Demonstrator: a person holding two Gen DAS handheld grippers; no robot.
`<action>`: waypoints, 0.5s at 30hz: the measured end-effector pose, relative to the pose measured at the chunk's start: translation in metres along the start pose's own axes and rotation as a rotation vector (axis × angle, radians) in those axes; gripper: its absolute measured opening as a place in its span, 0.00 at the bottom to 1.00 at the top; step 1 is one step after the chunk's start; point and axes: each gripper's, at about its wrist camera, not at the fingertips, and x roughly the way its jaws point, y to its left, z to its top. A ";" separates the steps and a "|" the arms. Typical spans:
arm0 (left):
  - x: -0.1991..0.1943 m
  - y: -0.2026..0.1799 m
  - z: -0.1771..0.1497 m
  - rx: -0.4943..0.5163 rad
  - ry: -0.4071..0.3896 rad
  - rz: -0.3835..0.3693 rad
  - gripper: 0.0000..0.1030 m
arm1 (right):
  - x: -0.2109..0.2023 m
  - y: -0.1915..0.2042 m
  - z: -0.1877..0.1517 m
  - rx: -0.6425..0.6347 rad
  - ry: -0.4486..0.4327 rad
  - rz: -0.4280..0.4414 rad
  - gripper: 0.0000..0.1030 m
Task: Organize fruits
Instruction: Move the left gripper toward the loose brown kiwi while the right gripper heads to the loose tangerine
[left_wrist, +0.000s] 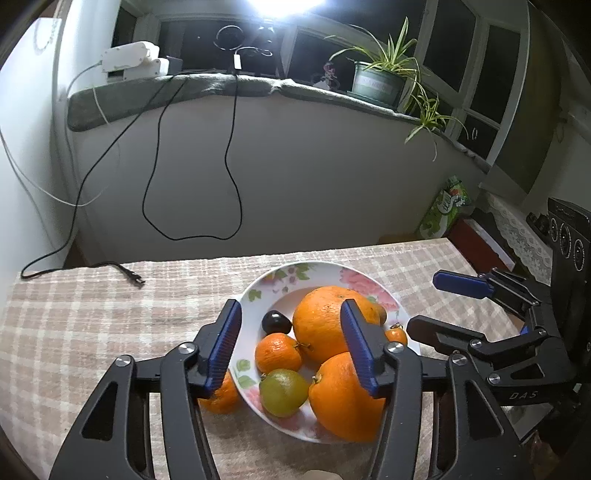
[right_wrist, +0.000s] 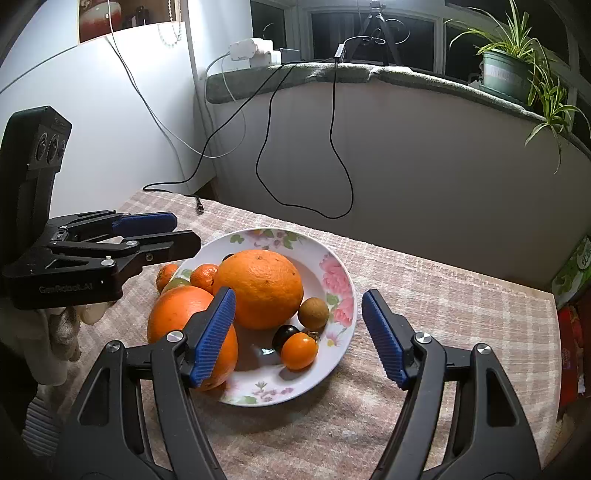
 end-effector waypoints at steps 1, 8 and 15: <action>-0.002 0.001 0.000 -0.002 -0.002 0.001 0.55 | -0.001 0.000 0.000 -0.002 0.000 -0.001 0.72; -0.016 0.012 -0.005 -0.023 -0.015 0.018 0.56 | -0.007 0.009 0.004 -0.022 -0.005 0.001 0.72; -0.035 0.025 -0.011 -0.041 -0.032 0.036 0.56 | -0.011 0.022 0.009 -0.046 -0.006 0.022 0.72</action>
